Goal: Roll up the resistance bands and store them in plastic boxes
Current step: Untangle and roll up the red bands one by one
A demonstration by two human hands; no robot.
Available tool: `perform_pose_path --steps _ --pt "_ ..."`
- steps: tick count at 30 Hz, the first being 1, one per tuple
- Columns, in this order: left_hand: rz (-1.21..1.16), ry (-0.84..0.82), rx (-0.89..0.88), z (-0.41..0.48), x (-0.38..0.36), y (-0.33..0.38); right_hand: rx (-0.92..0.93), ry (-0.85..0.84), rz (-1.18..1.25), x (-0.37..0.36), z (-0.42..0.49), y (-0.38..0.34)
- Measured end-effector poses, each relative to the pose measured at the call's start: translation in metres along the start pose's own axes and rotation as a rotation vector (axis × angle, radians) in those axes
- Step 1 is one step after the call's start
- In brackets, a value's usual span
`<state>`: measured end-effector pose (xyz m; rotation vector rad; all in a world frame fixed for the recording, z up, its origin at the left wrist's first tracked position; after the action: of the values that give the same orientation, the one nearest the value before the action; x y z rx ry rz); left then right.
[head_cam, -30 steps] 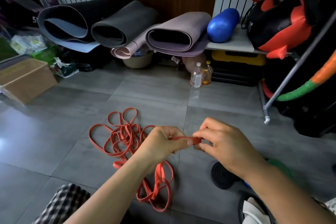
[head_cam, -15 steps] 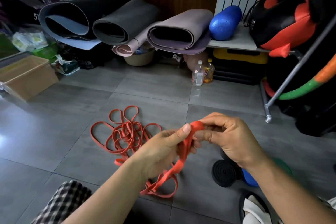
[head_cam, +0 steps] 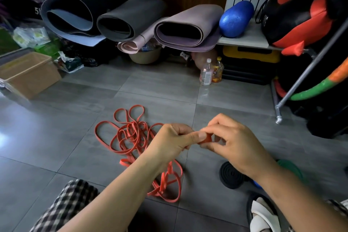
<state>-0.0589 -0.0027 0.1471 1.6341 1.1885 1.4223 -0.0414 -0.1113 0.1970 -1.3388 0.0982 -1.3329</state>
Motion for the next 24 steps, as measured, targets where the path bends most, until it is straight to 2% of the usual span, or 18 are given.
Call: perform_pose_path --steps 2,4,6,9,12,15,17,21,24 --pt "0.071 0.022 -0.015 0.000 -0.003 0.001 0.013 -0.046 -0.089 -0.005 -0.001 -0.002" --pt "0.077 0.029 -0.024 0.000 -0.004 0.001 -0.022 -0.055 -0.047 -0.006 0.001 0.001" --pt "0.023 -0.003 -0.044 0.001 -0.005 0.004 -0.068 0.003 0.121 0.003 0.005 0.004" --pt "-0.233 -0.128 -0.078 0.001 -0.014 0.009 -0.151 0.130 0.484 0.020 0.007 0.015" --pt "-0.419 -0.233 -0.048 0.000 -0.024 0.006 -0.199 0.168 0.799 0.014 0.005 0.026" --pt "-0.645 -0.394 -0.043 -0.008 -0.041 0.013 -0.230 0.173 0.960 -0.001 0.004 0.027" --pt "-0.780 -0.423 -0.032 -0.007 -0.043 0.016 -0.241 0.178 1.084 -0.007 0.004 0.025" --pt "-0.836 -0.460 -0.020 -0.005 -0.047 0.017 -0.245 0.207 1.265 -0.013 0.003 0.020" --pt "-0.842 -0.507 -0.059 -0.007 -0.051 0.020 -0.266 0.228 1.279 -0.010 0.002 0.019"
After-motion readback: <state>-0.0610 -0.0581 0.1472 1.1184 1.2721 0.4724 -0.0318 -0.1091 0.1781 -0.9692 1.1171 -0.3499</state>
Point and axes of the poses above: each hand's wrist, its own z-axis towards the middle knuckle, its own x-axis out of the back of the hand, y = z × x, the point moved 10 cm from there along z, towards the middle knuckle, and after that the axes turned 15 degrees about z, right-handed, at the moved point
